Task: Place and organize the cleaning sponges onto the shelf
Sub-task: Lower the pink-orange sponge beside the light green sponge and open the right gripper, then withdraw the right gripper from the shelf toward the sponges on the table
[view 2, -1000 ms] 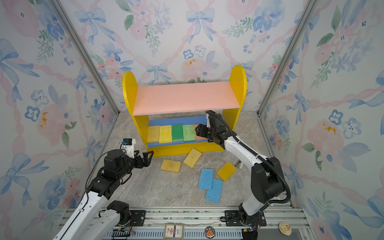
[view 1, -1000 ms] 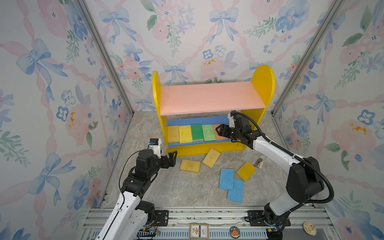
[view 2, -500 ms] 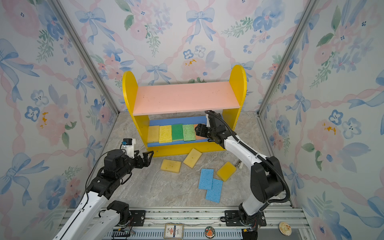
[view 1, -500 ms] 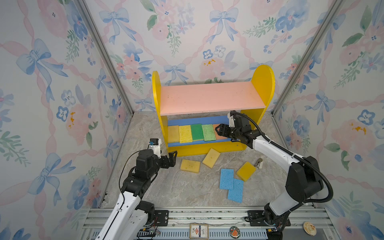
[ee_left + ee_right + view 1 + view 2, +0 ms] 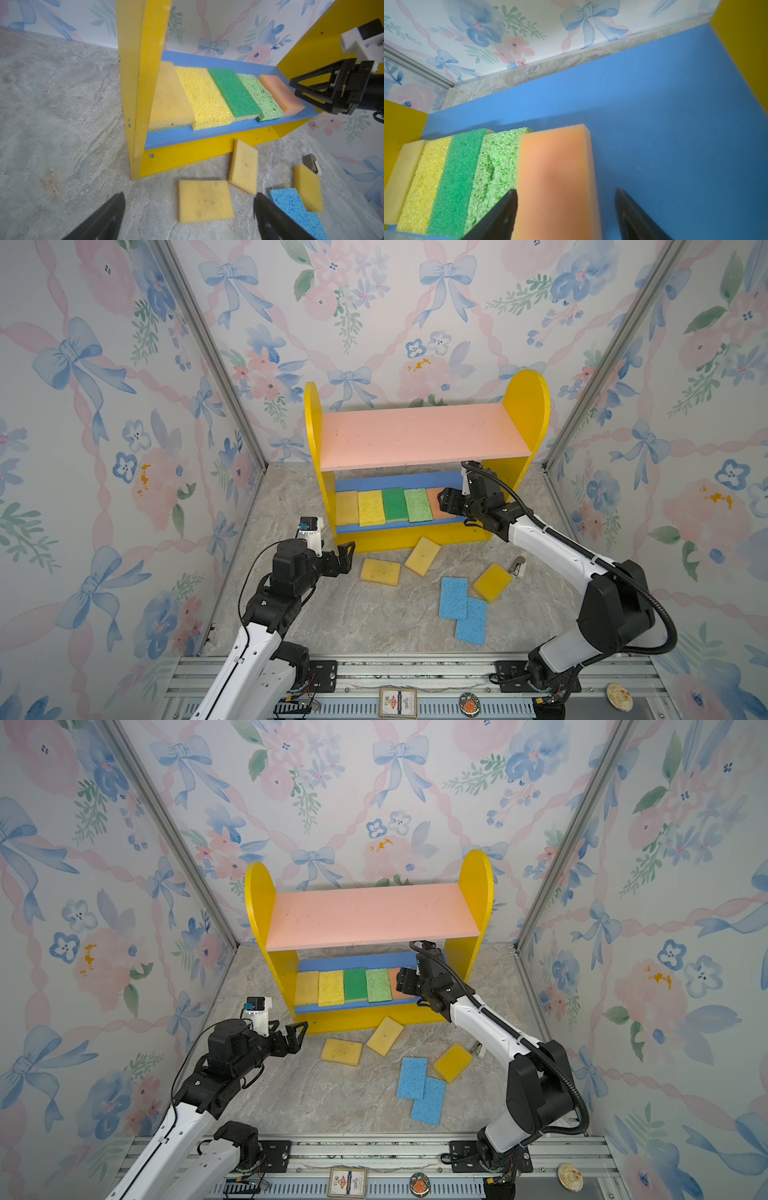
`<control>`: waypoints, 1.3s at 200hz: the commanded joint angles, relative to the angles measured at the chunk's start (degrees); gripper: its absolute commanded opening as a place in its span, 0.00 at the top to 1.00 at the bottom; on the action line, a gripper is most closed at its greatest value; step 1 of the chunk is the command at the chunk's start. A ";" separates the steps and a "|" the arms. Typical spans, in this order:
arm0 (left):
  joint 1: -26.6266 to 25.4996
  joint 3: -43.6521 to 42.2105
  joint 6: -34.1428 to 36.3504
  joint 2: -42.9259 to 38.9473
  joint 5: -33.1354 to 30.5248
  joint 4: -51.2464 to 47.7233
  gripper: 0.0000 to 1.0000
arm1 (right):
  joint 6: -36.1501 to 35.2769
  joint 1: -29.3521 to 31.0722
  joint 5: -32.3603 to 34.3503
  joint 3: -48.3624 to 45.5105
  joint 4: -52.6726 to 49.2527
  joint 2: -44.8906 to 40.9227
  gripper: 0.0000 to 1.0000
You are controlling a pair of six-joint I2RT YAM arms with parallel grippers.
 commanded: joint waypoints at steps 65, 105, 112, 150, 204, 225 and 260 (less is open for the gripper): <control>0.38 -0.70 0.98 0.63 1.77 0.89 0.02 | -2.40 2.75 -14.97 -3.08 13.73 -6.17 0.24; 0.38 -0.68 0.98 0.86 2.03 0.96 0.02 | 6.91 5.03 -37.99 -3.15 20.09 -3.03 0.26; 0.40 -0.72 0.98 0.97 2.11 0.97 0.02 | 7.47 6.07 -40.49 -4.01 20.95 -3.24 0.26; 0.40 -0.75 0.98 1.48 2.55 1.06 0.02 | -2.97 13.25 -43.89 -1.43 -4.77 -3.95 0.26; 0.45 -0.80 0.98 1.76 3.02 1.23 0.02 | -11.71 22.53 -19.53 1.61 -40.21 -1.45 0.22; 0.43 -0.81 0.98 1.78 2.91 1.27 0.02 | -1.76 22.80 -10.77 -2.00 -41.29 -1.86 0.16; 0.40 -0.80 0.89 1.89 3.09 1.23 0.02 | 12.15 22.45 6.82 -8.85 -45.15 -4.53 0.03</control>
